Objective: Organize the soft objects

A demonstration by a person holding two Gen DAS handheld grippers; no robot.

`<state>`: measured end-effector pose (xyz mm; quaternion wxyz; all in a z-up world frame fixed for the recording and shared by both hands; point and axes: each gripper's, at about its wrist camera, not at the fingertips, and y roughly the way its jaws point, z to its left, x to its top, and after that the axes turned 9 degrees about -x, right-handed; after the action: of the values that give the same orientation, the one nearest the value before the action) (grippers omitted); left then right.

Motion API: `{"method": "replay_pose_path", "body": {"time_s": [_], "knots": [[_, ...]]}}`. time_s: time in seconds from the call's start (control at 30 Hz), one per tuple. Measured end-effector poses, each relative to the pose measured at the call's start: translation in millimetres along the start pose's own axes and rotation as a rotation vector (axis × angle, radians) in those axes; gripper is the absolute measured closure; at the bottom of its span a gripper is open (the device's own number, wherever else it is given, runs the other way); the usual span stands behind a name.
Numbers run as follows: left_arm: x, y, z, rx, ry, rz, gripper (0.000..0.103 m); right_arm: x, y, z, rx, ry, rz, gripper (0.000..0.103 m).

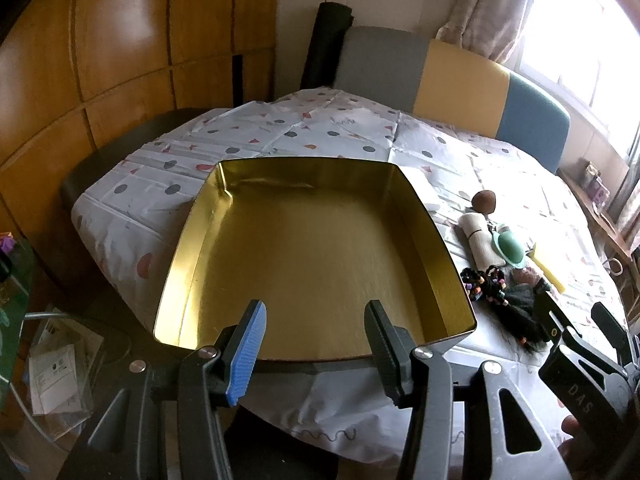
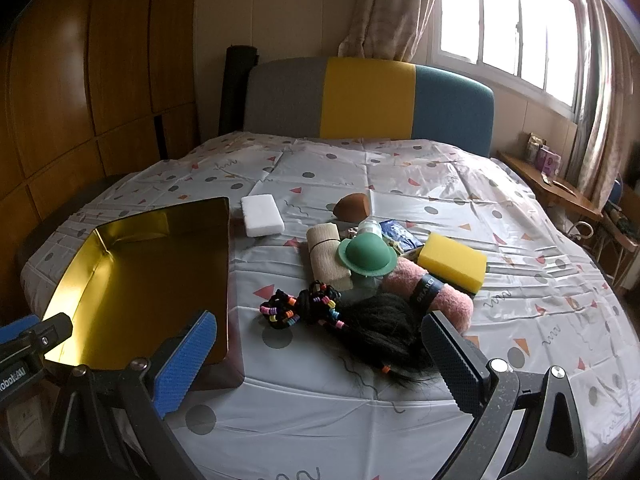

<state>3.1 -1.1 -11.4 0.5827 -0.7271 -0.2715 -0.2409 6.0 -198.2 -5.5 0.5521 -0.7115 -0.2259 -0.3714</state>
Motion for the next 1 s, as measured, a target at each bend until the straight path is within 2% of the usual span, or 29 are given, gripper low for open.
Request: {"method": "replay_pose_path", "body": {"time_s": [0.2, 0.27, 0.3, 0.33, 0.4, 0.5, 0.6, 0.73, 0.93, 1.0], "knots": [[-0.3, 4.4, -1.4, -0.021, 0.003, 0.024, 0.051, -0.6, 2.5, -4.5, 0.003, 0.003, 0.003, 0.000], [0.7, 5.7, 0.0, -0.086, 0.002, 0.037, 0.050, 1.6, 4.5, -8.4, 0.006, 0.000, 0.001, 0.000], [1.6, 5.5, 0.2, -0.130, -0.001, 0.038, 0.048, 3.1, 5.7, -11.3, 0.004, 0.001, 0.001, 0.000], [3.6, 5.6, 0.1, -0.178, -0.002, 0.043, 0.040, 5.5, 6.8, -15.3, 0.004, 0.005, -0.001, 0.000], [9.1, 4.9, -4.0, -0.232, 0.005, 0.043, 0.037, 13.1, 11.1, -27.5, -0.002, 0.016, -0.004, 0.000], [22.7, 7.4, -17.5, -0.236, 0.041, 0.052, 0.037, 26.0, 19.6, -49.8, -0.023, 0.031, -0.008, 0.000], [42.4, 13.7, -28.1, -0.287, 0.052, 0.067, 0.037, 37.8, 32.0, -77.5, -0.038, 0.051, 0.000, 0.000], [80.9, 36.0, -42.6, -0.417, 0.034, 0.143, 0.036, 50.0, 54.7, -118.4, -0.072, 0.074, 0.014, 0.000], [153.7, 93.1, -77.0, -0.477, 0.035, 0.234, 0.036, 52.5, 88.1, -156.4, -0.092, 0.097, 0.030, 0.000], [172.1, 112.3, -86.9, -0.468, 0.028, 0.249, 0.033, 51.5, 97.0, -165.1, -0.087, 0.120, 0.027, 0.000]]}}
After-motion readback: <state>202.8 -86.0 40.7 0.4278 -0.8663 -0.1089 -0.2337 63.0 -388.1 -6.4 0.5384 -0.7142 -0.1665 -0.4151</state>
